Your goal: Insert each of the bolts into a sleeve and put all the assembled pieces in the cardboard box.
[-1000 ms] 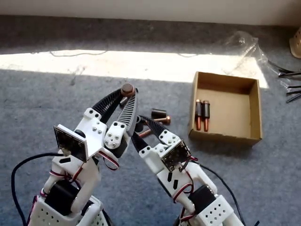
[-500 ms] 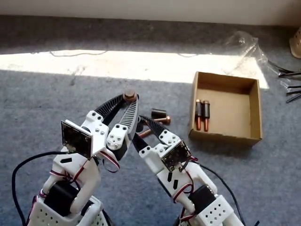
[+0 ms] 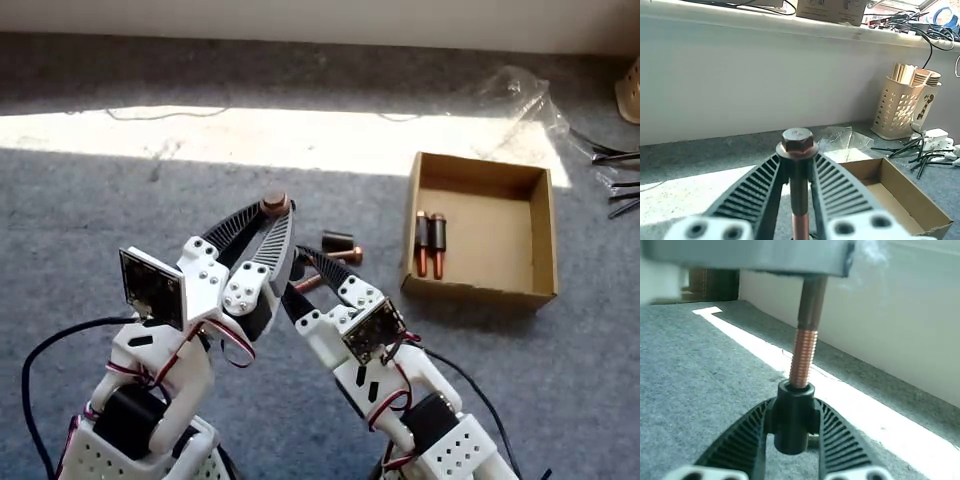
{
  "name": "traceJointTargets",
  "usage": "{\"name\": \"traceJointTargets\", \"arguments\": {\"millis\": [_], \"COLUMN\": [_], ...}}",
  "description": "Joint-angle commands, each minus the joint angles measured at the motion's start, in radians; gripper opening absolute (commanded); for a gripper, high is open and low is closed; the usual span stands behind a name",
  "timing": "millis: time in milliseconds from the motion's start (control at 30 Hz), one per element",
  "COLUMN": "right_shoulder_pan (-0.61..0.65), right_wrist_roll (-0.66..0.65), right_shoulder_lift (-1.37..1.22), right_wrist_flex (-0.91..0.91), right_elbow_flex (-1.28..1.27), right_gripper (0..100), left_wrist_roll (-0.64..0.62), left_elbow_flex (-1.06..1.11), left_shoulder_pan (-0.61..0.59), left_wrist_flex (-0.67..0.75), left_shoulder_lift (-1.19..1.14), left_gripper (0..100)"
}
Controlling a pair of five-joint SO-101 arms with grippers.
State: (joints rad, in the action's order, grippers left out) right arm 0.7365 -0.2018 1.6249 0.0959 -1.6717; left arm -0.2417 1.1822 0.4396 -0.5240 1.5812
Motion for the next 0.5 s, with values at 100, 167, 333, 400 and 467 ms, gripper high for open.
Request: {"name": "traceJointTargets", "arguments": {"millis": [100, 167, 333, 400, 467], "right_shoulder_pan": [0.002, 0.002, 0.002, 0.002, 0.002], "right_wrist_roll": [-0.003, -0.003, -0.003, -0.003, -0.003], "right_shoulder_lift": [0.008, 0.008, 0.008, 0.008, 0.008], "right_wrist_flex": [0.002, 0.002, 0.002, 0.002, 0.002], "right_elbow_flex": [-0.116, -0.116, -0.116, -0.116, -0.116], "right_gripper": [0.4, 0.4, 0.4, 0.4, 0.4], "left_wrist_roll": [-0.038, -0.038, -0.041, -0.041, -0.041], "left_elbow_flex": [-0.044, -0.044, 0.013, 0.053, 0.076], "left_shoulder_pan": [0.004, 0.004, 0.004, 0.004, 0.002], "left_wrist_flex": [-0.046, -0.046, -0.046, -0.041, -0.041], "left_shoulder_lift": [0.005, 0.005, 0.007, 0.016, 0.016], "left_gripper": [1, 1, 1, 1, 1]}}
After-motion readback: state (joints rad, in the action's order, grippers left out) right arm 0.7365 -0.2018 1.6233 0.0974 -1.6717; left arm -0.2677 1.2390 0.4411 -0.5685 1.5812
